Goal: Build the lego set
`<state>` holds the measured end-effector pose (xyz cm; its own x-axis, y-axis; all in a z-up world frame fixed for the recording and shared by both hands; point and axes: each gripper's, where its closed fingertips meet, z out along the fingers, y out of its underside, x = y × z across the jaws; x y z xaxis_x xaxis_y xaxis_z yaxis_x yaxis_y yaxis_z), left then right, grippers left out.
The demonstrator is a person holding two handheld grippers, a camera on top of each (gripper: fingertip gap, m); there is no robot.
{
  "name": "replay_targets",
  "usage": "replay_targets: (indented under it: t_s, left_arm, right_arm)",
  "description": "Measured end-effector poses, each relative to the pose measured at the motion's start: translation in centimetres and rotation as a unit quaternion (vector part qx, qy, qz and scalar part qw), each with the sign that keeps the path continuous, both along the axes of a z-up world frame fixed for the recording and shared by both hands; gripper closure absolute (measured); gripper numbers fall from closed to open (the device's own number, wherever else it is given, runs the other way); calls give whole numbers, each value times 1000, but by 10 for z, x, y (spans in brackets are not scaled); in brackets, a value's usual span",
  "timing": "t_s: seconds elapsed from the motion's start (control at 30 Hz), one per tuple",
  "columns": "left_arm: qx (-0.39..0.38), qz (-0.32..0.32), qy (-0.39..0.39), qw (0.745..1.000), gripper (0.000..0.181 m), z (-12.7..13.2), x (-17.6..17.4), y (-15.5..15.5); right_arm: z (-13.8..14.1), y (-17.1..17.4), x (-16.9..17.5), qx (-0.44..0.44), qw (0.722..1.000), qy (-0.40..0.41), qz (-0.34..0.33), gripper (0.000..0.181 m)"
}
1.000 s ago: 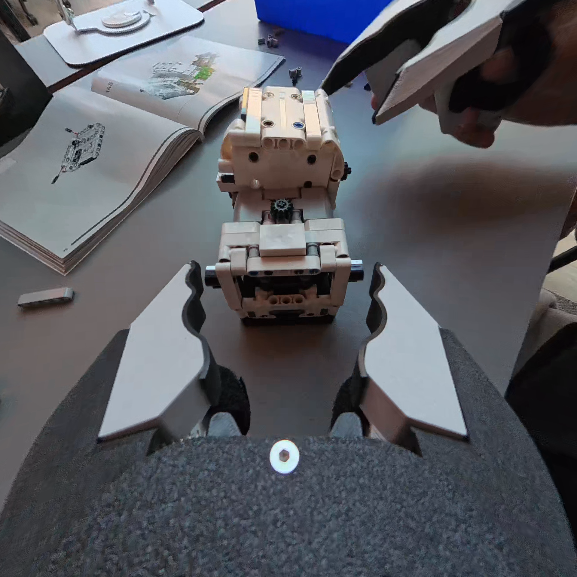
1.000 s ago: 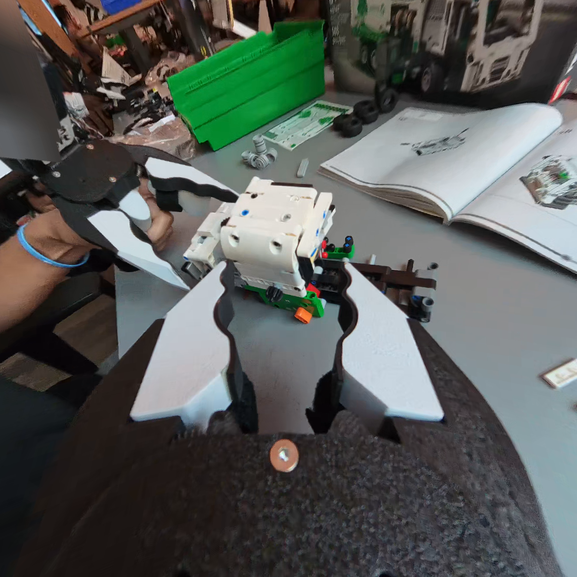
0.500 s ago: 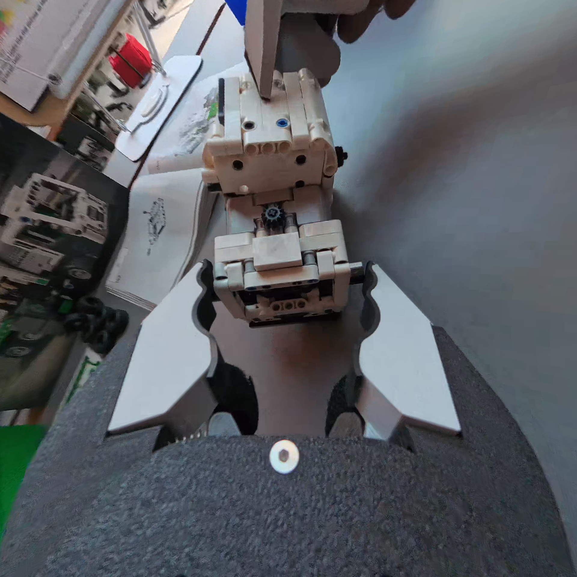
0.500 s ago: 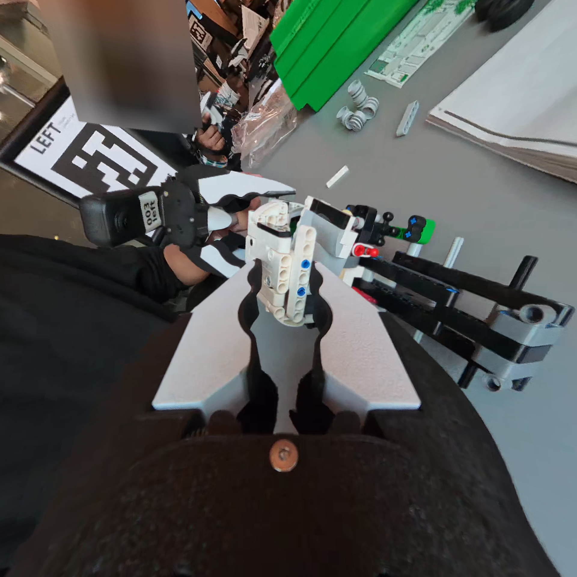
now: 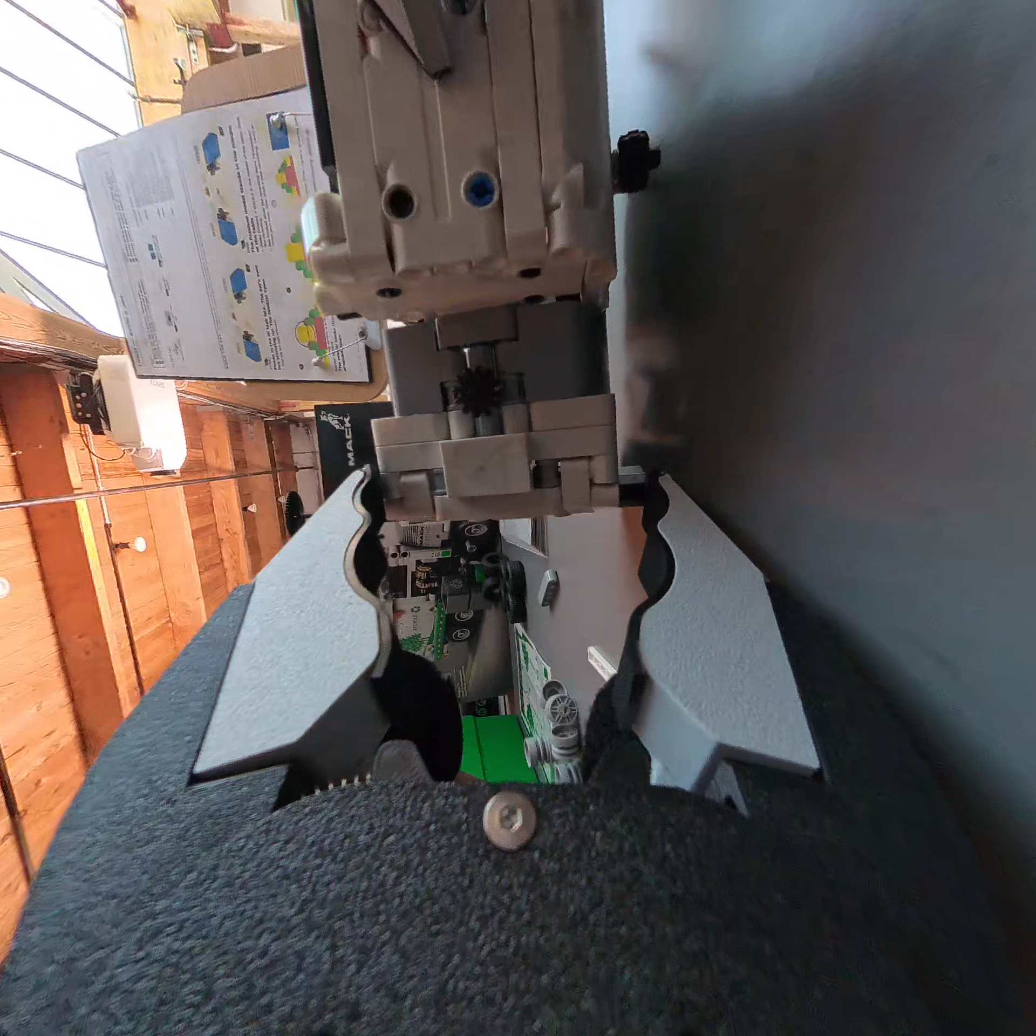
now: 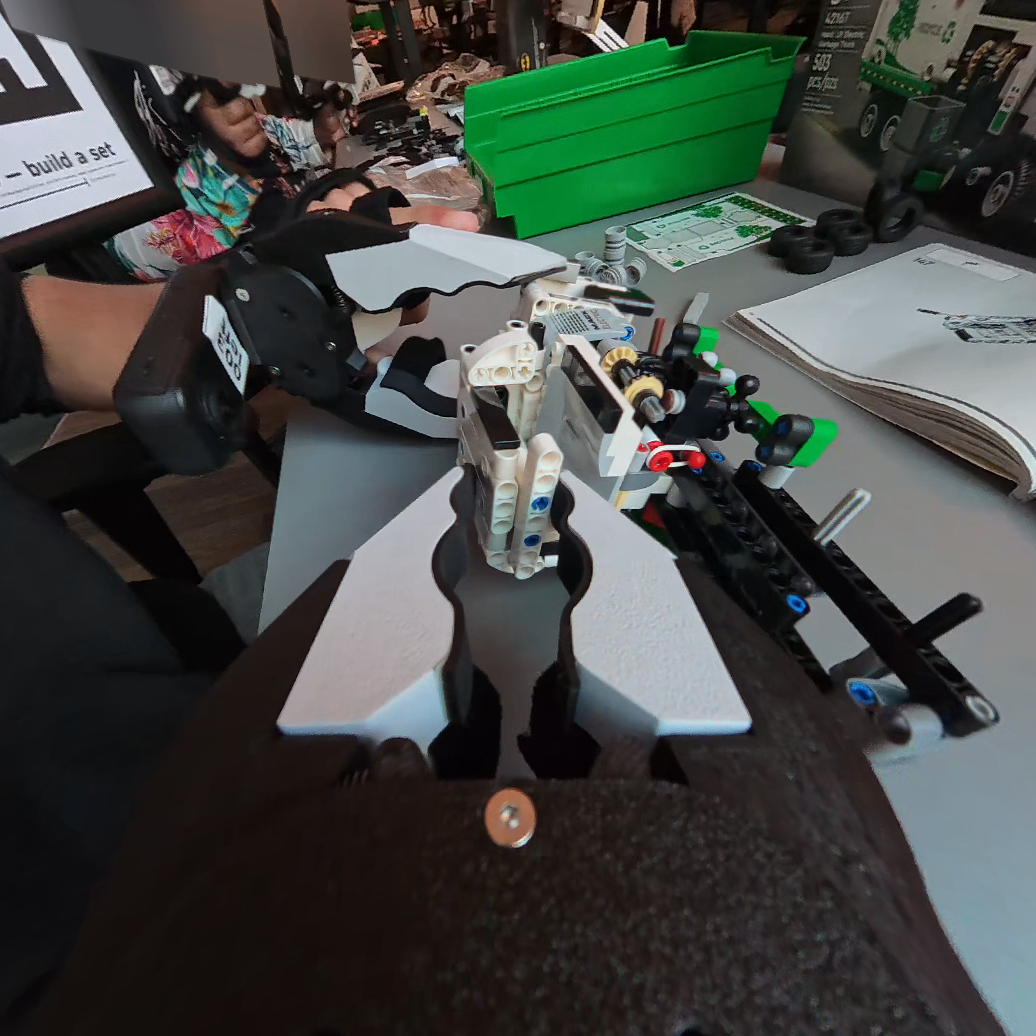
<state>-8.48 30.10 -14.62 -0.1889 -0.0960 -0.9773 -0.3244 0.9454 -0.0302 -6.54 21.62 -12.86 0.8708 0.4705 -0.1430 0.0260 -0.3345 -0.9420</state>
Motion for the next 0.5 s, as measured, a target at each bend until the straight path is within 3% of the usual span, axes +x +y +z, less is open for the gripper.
replay_targets:
  t_s: [0.2,0.3,0.5]
  left_arm:
    - [-83,38,14,996,97,-2,-40,-5]
    - [-162,76,-2,984,93,-2,-64,-6]
    - [-224,123,-13,967,92,-1,-102,-1]
  right_arm:
    - [-10,3,-13,-32,998,-43,-23,157]
    - [-9,5,-31,-19,998,-59,-29,161]
    - [-18,12,-59,-18,995,-94,-25,164]
